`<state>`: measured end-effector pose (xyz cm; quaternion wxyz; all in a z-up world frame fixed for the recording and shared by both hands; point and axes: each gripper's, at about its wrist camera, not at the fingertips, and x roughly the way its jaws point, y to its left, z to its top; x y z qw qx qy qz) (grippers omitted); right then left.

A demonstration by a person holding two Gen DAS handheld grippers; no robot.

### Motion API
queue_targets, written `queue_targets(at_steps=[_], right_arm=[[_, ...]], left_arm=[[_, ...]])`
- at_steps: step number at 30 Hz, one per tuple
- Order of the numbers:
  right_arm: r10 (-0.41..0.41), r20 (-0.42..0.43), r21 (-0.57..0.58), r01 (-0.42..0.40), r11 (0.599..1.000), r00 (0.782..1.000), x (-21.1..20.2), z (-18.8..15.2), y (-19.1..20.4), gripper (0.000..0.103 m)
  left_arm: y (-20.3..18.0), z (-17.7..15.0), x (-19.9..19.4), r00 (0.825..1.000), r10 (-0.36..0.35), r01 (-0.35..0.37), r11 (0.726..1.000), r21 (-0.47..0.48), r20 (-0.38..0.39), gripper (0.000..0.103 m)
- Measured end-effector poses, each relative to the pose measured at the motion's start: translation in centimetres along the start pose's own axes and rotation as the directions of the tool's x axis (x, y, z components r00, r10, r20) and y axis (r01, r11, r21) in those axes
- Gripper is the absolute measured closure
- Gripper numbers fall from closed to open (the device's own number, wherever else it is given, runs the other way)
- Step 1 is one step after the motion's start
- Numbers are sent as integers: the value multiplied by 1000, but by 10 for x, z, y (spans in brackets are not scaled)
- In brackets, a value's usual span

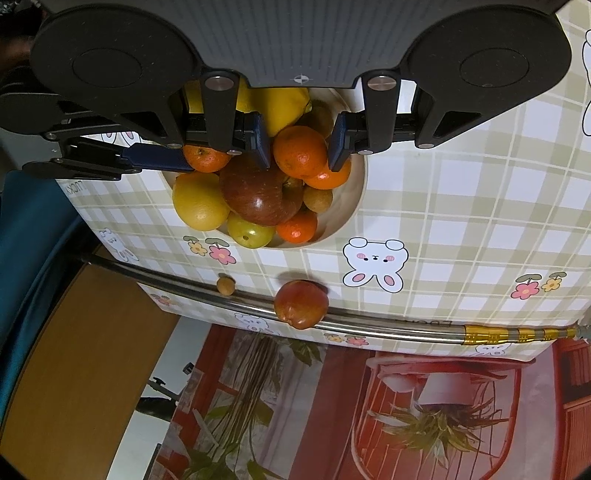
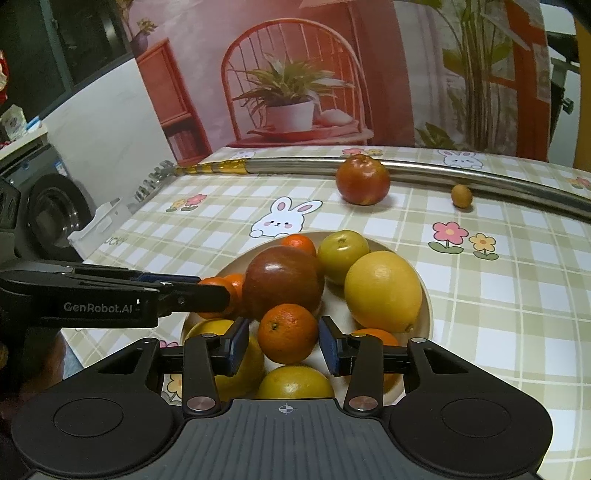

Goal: Organize fruits
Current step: 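Lower both tangerines onto the white plate and open both tools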

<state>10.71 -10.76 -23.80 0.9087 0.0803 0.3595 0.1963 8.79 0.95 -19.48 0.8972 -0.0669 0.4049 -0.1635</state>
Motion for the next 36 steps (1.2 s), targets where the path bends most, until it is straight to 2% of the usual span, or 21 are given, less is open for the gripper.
queue_targets(at_steps=[30,36], right_arm=[[-15,11,-16,15,1000,1000,-12,-2,8,60],[-54,21,22,54,998,998,-12,-2,0,58]], left_arm=[[-1,-5,-11,1000,-14,14,1000,0,20,67],[-1,-6,-11,1000,-14,14,1000,0,20,67]])
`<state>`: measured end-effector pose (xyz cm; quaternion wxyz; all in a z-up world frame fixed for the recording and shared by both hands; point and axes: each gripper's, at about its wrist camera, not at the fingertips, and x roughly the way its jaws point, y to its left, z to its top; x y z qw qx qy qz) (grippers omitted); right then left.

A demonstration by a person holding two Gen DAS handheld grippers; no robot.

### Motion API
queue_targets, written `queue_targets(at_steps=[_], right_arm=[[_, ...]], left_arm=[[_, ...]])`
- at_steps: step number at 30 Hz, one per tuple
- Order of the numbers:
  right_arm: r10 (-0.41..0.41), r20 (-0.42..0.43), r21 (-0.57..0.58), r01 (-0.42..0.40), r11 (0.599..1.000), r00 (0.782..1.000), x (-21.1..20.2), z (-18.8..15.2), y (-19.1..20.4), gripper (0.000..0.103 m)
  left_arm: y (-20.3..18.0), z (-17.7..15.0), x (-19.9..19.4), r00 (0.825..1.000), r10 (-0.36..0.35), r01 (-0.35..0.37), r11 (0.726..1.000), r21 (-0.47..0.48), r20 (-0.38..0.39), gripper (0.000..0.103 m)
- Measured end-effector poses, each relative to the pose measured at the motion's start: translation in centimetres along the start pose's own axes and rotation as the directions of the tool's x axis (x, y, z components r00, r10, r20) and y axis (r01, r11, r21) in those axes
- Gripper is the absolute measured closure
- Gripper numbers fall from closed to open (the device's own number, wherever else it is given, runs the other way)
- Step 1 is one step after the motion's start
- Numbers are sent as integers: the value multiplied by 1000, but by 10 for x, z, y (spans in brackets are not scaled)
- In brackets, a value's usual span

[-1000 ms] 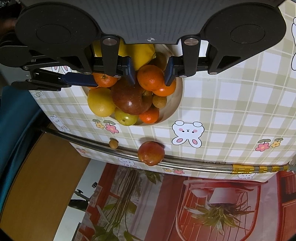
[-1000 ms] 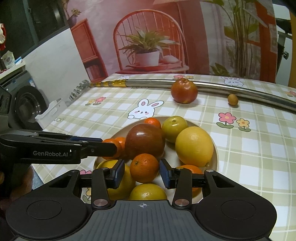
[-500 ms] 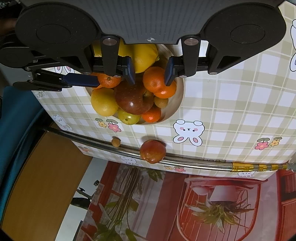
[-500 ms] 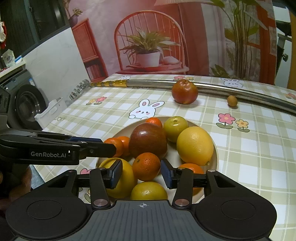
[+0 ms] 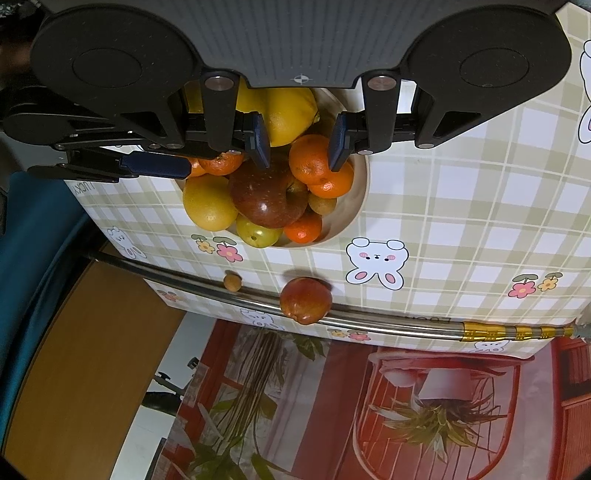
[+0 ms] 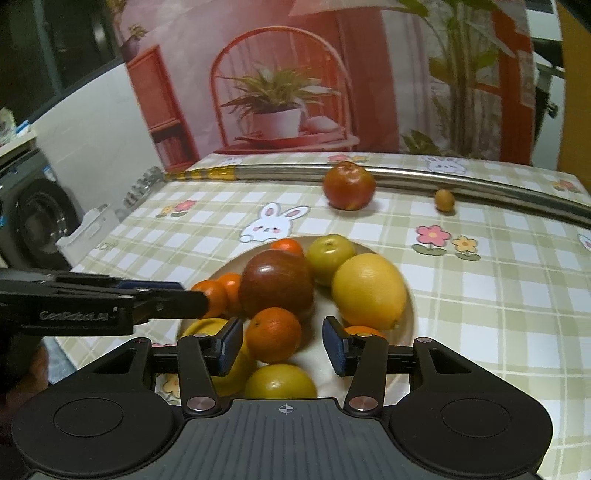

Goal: Organize fruits
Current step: 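Lower both tangerines onto the white plate and open both tools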

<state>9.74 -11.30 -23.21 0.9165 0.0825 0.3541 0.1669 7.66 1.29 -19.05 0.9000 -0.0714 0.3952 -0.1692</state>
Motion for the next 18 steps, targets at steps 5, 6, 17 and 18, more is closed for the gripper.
queue_targets(at_steps=[5,6,17,18], right_arm=[[-12,-4,9,12,1000,1000,1,-2,-3,55],[-15,-4,9,15,1000,1000,1,-2,-4,55],[-45,-4,20,45,999,999,1,-2,-6,50],[-49,-2,20,49,999,999,1,-2,-6,50]], left_arm=[[0,0,0,1000,0,0,1000,0,2,67],[0,0,0,1000,0,0,1000,0,3,67],[0,-1,-1,1000,1,-1,1000,0,7,67],[0,-1,-1,1000,1,-1,1000,0,7,67]])
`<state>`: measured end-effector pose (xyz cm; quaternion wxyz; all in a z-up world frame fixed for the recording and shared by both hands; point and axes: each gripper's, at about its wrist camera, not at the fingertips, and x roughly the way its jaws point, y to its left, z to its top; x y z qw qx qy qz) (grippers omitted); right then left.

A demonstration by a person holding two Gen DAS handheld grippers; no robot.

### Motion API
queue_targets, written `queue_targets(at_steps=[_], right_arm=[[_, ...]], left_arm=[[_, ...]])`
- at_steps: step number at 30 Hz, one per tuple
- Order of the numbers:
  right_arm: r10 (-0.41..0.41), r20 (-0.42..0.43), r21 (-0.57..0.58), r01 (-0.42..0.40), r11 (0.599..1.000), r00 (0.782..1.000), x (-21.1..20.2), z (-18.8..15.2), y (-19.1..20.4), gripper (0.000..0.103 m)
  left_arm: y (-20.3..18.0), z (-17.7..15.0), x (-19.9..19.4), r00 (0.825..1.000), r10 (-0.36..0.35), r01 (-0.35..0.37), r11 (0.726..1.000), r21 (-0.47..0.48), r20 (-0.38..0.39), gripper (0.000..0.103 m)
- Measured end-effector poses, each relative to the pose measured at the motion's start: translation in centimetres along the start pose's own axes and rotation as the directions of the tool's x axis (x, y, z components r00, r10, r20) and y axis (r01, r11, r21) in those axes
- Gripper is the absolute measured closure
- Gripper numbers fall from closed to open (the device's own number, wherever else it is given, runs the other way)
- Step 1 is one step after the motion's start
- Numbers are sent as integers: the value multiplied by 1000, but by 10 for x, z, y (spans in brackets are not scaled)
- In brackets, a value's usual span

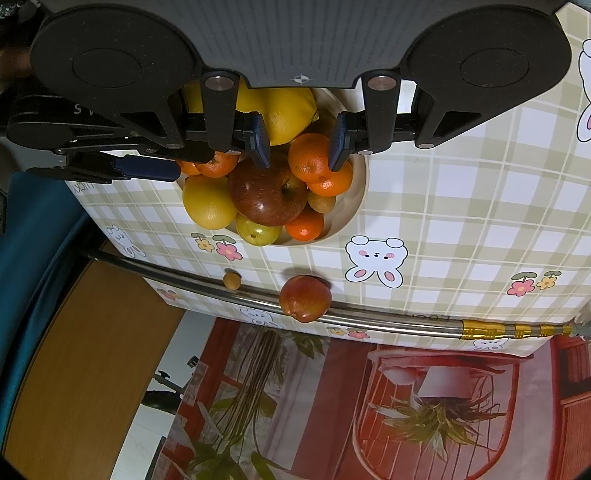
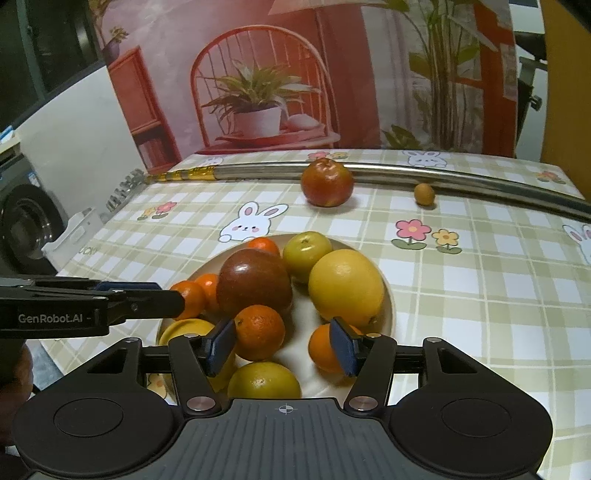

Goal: Organize fruits
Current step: 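Lower both tangerines onto the white plate and open both tools, then grasp the small brown fruit with the left tool while the right tool approaches the red apple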

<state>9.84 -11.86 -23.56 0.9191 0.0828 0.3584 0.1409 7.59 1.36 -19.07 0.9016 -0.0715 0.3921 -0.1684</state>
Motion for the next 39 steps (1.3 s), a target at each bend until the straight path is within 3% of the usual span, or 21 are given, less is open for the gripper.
queue_targets(at_steps=[12,18,31,39], right_arm=[[-78,13,37,77,996,997,-1,0,-9,51],[-71,39,57,69,996,997,-4,2,-14,51],[-130,194,54,122,991,972,-36,44,-54,51],[-153,253,13,155,988,955,-38,67,-72,51]], left_arm=[[0,0,0,1000,0,0,1000,1,2,67],[1,5,-2,1000,15,-15,1000,13,10,67],[6,68,-13,993,66,-67,998,10,96,67],[-12,100,11,995,39,-44,998,48,90,67]])
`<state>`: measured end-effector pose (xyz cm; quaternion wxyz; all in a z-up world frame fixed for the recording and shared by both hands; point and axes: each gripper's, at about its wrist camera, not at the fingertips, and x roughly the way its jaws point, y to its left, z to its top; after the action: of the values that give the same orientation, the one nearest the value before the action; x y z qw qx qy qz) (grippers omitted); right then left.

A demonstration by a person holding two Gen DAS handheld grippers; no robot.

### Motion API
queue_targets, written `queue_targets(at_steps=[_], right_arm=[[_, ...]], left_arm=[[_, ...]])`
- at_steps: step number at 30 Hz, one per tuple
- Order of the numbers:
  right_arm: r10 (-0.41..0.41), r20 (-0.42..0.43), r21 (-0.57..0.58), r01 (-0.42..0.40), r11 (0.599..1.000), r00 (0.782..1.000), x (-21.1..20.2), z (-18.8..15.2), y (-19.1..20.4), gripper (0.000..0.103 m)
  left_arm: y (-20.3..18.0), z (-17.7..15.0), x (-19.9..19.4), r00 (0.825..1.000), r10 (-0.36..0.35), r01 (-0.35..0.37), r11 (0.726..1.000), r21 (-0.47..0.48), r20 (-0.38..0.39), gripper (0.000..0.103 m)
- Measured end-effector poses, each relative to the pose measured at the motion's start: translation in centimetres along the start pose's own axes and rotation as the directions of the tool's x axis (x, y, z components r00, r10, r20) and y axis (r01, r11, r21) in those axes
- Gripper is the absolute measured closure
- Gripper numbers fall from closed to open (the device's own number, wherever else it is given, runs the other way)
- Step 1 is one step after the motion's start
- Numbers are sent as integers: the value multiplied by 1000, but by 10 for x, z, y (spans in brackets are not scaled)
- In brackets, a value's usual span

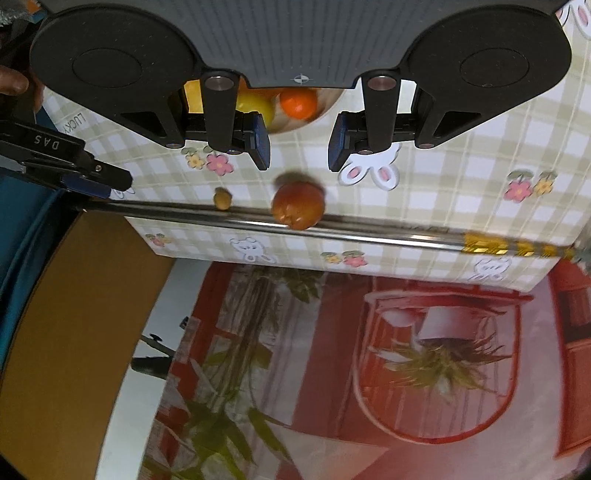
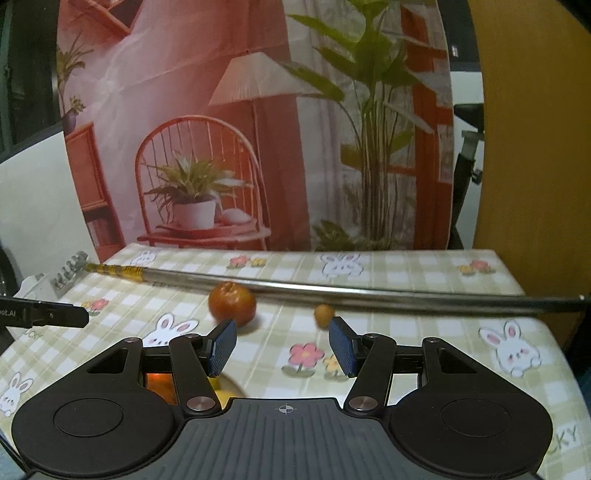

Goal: Organize fruits
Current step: 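Grasp the small brown fruit with the left tool while the right tool approaches the red apple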

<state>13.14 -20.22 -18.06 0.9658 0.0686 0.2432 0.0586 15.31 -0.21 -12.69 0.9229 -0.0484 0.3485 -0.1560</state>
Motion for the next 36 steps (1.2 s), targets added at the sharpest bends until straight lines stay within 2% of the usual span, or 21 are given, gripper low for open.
queue_targets(at_steps=[6,16,20,22,25,29,36], right_arm=[[-11,24,-8,12,1000,1000,10,7,-13,51],[-71,36,27,70,997,997,38,2,-46,51],[-86,26,77,84,993,996,51,-9,-60,51],[-99,24,105,96,990,995,57,-15,-69,51],[-109,4,137,107,985,994,65,-27,-79,51],[-116,-22,159,118,980,993,75,-41,-87,51],[-122,-36,194,127,973,992,80,-55,-94,51]], left_arm=[[-22,22,30,999,-43,44,998,43,-23,67],[-57,58,110,987,-147,147,989,-13,-64,67],[-65,64,151,973,-207,199,976,-84,-98,68],[-70,61,171,969,-221,212,973,-91,-113,68],[-77,54,199,964,-218,202,973,-114,-154,68],[-80,46,231,947,-229,195,967,-167,-224,68],[-80,41,256,944,-190,151,976,-157,-271,68]])
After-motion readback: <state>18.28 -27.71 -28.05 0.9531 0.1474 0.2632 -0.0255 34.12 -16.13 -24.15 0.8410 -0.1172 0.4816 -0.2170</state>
